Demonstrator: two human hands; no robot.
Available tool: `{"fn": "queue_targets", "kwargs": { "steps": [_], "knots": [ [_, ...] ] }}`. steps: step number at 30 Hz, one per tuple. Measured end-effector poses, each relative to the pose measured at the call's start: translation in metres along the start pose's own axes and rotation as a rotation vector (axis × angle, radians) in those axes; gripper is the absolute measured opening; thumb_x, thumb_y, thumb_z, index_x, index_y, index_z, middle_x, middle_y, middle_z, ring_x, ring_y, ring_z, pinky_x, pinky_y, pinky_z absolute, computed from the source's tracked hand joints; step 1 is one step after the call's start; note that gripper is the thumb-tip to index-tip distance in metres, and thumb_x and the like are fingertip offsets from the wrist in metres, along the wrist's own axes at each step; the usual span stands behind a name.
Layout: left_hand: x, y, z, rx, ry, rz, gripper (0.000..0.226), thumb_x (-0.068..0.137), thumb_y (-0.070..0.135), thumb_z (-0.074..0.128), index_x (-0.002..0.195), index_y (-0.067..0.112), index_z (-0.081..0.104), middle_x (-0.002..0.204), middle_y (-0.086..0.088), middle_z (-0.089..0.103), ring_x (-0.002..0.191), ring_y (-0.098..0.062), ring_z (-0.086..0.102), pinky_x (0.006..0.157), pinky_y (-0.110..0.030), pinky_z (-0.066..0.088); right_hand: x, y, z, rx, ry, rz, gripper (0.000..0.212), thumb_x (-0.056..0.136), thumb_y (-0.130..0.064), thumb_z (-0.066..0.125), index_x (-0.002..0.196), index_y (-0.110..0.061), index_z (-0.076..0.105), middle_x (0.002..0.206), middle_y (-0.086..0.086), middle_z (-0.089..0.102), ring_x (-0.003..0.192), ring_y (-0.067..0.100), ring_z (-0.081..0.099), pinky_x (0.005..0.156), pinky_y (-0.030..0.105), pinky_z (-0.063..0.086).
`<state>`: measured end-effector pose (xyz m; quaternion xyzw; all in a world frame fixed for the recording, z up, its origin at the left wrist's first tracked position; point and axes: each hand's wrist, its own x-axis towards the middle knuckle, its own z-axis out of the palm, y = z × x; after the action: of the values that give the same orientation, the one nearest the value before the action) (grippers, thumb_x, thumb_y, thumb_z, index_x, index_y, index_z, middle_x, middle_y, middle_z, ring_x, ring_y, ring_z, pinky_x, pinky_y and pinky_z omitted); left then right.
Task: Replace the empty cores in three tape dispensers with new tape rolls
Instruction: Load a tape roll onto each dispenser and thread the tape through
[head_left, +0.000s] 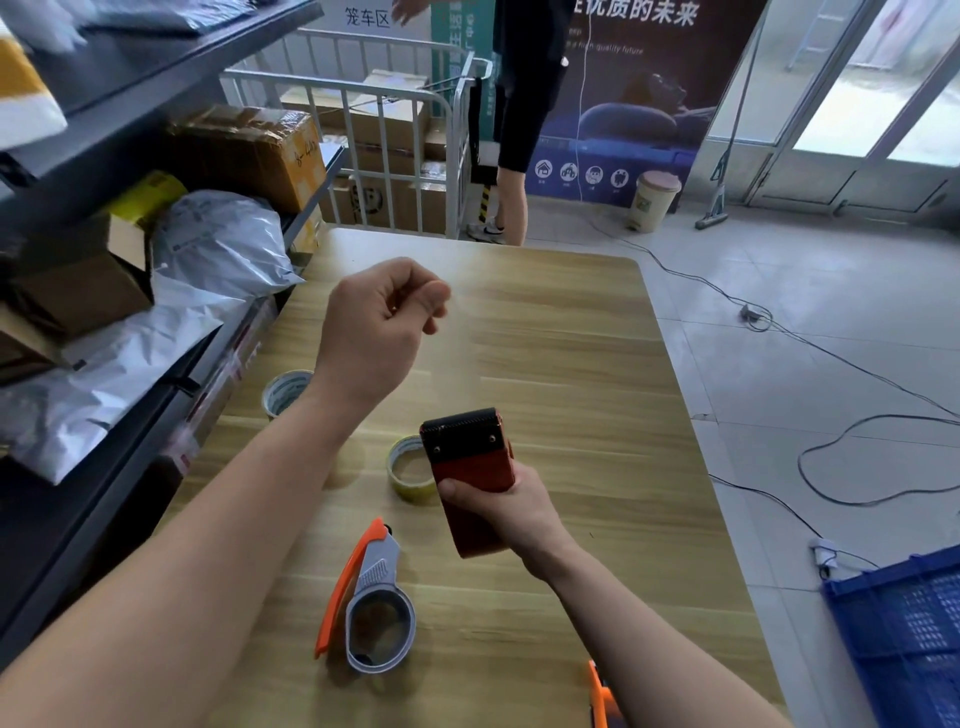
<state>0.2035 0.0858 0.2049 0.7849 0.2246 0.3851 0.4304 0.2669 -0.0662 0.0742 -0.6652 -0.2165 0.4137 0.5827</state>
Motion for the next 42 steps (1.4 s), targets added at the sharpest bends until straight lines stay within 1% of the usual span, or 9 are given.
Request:
{"fn": "queue_targets", "kwargs": {
  "steps": [4,8,12,17,23,29,34,38,42],
  "knots": [
    [0.001,0.0,0.002,0.012,-0.001,-0.019,0.013,0.089,0.015,0.062,0.081,0.007,0.067,0.071,-0.001,0.066,0.064,-0.015,0.062,0.069,-0.037,0.055,0.001,-0.002,-0.002,-0.023,-0.013,0.06,0.02,0.073,-0.026,0.082,0.086,-0.025,0.068,0.092,0.0,0.071,0.085,0.015,0.067,0.069,0.024,0.053],
    [0.003,-0.001,0.001,0.032,-0.013,-0.024,0.013,0.09,0.015,0.062,0.083,0.005,0.067,0.071,0.0,0.065,0.065,-0.015,0.062,0.07,-0.036,0.056,0.0,0.003,-0.008,0.004,-0.182,0.139,0.038,0.068,-0.02,0.079,0.105,-0.019,0.066,0.103,0.005,0.072,0.098,0.021,0.068,0.087,0.034,0.056],
    [0.008,-0.003,-0.003,0.034,0.003,-0.012,0.014,0.089,0.015,0.062,0.079,0.006,0.066,0.069,-0.001,0.065,0.061,-0.014,0.062,0.067,-0.039,0.055,-0.002,0.003,-0.014,0.0,-0.229,0.111,0.035,0.069,-0.029,0.076,0.102,-0.02,0.068,0.096,0.0,0.073,0.093,0.017,0.069,0.079,0.03,0.055],
    [0.017,-0.001,-0.009,0.033,0.045,-0.008,0.015,0.089,0.016,0.062,0.077,0.01,0.066,0.067,0.001,0.064,0.058,-0.009,0.059,0.063,-0.03,0.053,-0.003,0.001,-0.012,-0.047,-0.235,0.084,0.031,0.072,-0.042,0.072,0.097,-0.025,0.068,0.092,-0.003,0.074,0.09,0.014,0.071,0.076,0.032,0.059],
    [0.029,0.008,-0.019,0.02,0.1,-0.009,0.014,0.091,0.016,0.06,0.081,0.009,0.066,0.068,0.001,0.063,0.057,-0.003,0.057,0.06,-0.02,0.052,-0.007,0.003,-0.017,-0.114,-0.231,0.068,0.049,0.061,-0.06,0.072,0.094,-0.024,0.068,0.087,-0.005,0.073,0.086,0.011,0.07,0.071,0.026,0.056],
    [0.031,0.004,-0.023,0.029,0.102,-0.017,0.016,0.091,0.015,0.059,0.081,0.005,0.066,0.067,-0.001,0.062,0.055,-0.004,0.057,0.062,-0.025,0.052,-0.008,0.01,-0.019,-0.084,-0.189,0.076,0.048,0.063,-0.056,0.073,0.096,-0.021,0.069,0.092,-0.001,0.073,0.091,0.019,0.07,0.074,0.034,0.058],
    [0.035,0.002,-0.025,-0.003,0.153,-0.055,0.022,0.091,0.016,0.059,0.069,0.019,0.061,0.063,0.001,0.06,0.054,-0.005,0.055,0.059,-0.022,0.048,-0.008,0.005,-0.021,-0.109,-0.217,0.098,0.052,0.06,-0.059,0.072,0.096,-0.021,0.069,0.09,-0.002,0.073,0.086,0.015,0.071,0.069,0.03,0.057],
    [0.04,0.002,-0.025,0.013,0.14,-0.053,0.024,0.091,0.018,0.059,0.068,0.023,0.059,0.063,0.002,0.06,0.056,-0.009,0.055,0.06,-0.027,0.048,-0.011,0.006,-0.019,-0.129,-0.242,0.115,0.042,0.069,-0.052,0.071,0.097,-0.021,0.068,0.095,0.002,0.072,0.088,0.017,0.071,0.07,0.03,0.058],
    [0.041,0.005,-0.027,0.027,0.121,-0.024,0.024,0.092,0.02,0.058,0.068,0.024,0.058,0.064,0.0,0.06,0.059,-0.011,0.056,0.063,-0.03,0.049,-0.012,0.015,-0.015,-0.163,-0.215,0.111,0.057,0.061,-0.06,0.072,0.1,-0.019,0.069,0.098,0.005,0.073,0.095,0.022,0.07,0.08,0.036,0.059]
  ]
}}
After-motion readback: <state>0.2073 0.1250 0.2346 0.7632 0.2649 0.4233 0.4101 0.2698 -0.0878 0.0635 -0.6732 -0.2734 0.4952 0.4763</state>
